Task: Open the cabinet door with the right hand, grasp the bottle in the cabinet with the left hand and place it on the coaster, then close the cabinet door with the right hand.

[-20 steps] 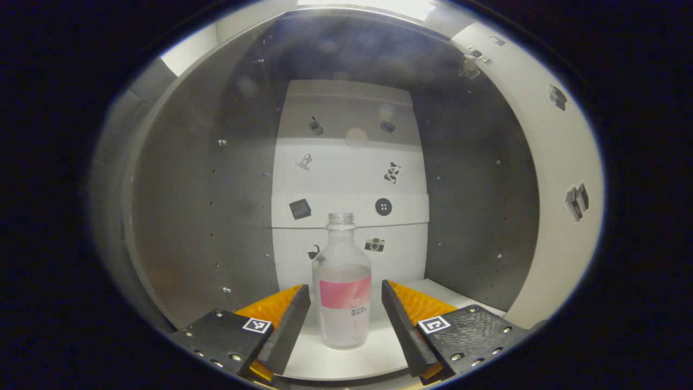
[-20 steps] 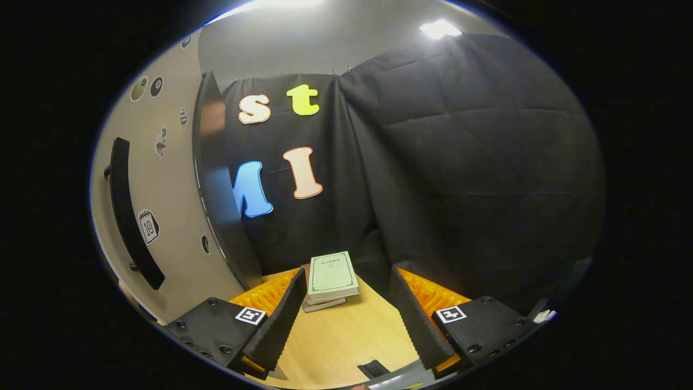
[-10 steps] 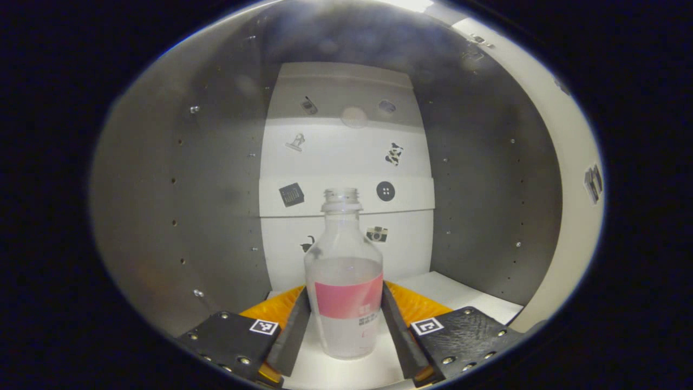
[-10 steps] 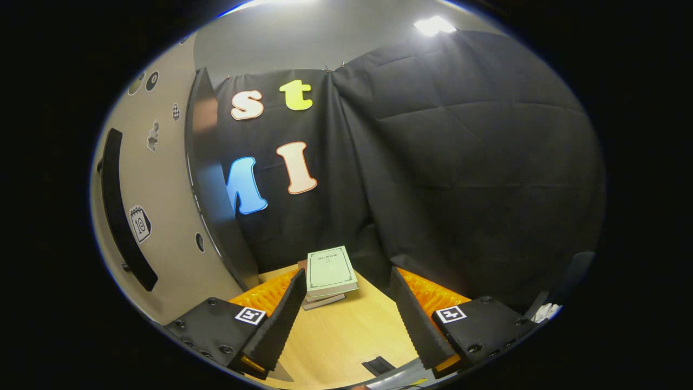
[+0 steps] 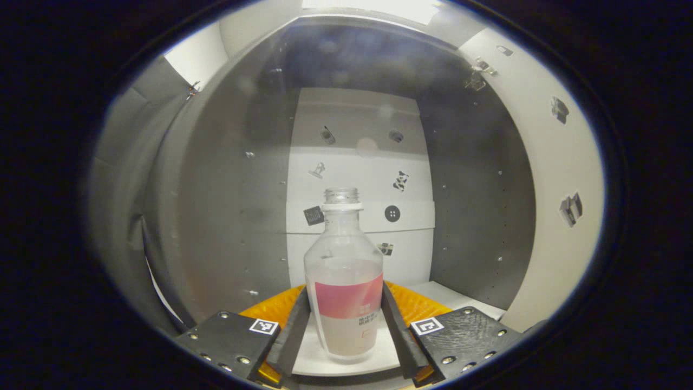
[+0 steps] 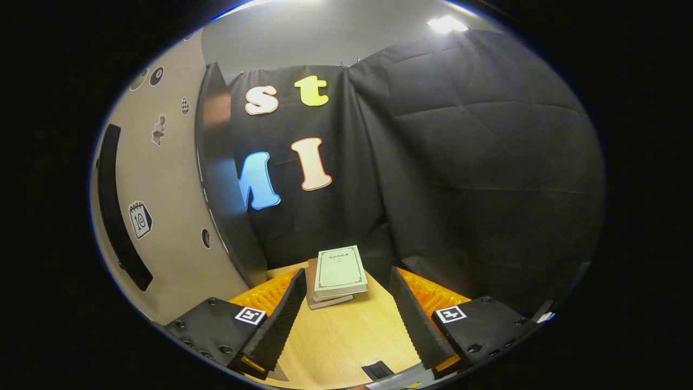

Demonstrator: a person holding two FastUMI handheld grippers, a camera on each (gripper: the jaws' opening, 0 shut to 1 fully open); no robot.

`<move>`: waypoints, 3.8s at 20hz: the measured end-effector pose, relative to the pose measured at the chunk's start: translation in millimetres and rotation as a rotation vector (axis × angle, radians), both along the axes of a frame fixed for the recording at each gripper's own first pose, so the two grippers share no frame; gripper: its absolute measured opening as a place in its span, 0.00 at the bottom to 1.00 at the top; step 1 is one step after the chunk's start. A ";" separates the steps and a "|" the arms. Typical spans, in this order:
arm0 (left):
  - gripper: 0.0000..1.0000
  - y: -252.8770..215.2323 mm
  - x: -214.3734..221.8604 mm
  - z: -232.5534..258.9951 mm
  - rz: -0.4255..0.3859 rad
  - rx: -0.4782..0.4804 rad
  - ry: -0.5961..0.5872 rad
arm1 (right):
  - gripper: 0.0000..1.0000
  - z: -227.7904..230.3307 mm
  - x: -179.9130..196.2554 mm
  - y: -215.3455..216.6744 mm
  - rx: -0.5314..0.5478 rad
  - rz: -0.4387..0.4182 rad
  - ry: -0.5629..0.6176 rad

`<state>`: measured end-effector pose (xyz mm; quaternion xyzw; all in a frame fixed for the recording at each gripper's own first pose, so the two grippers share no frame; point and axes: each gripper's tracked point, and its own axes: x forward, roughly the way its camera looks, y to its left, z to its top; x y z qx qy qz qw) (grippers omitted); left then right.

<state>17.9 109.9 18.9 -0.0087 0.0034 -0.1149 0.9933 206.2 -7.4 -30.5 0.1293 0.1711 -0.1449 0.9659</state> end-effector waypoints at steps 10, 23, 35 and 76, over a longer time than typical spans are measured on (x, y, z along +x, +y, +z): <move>0.72 52.7 -34.9 5.7 0.162 0.009 -0.055 | 0.98 -5.5 12.1 6.2 -0.022 0.170 -0.011; 0.72 90.3 -87.6 -46.1 0.291 -0.019 0.031 | 0.98 -30.3 0.3 5.1 0.025 0.272 0.021; 0.74 96.0 -135.8 -123.1 0.338 -0.059 0.217 | 0.98 -23.0 -10.5 -6.7 -0.030 0.268 0.050; 0.80 93.5 -147.5 -69.7 0.420 0.078 0.204 | 0.98 -22.0 8.0 18.6 -0.051 0.359 0.024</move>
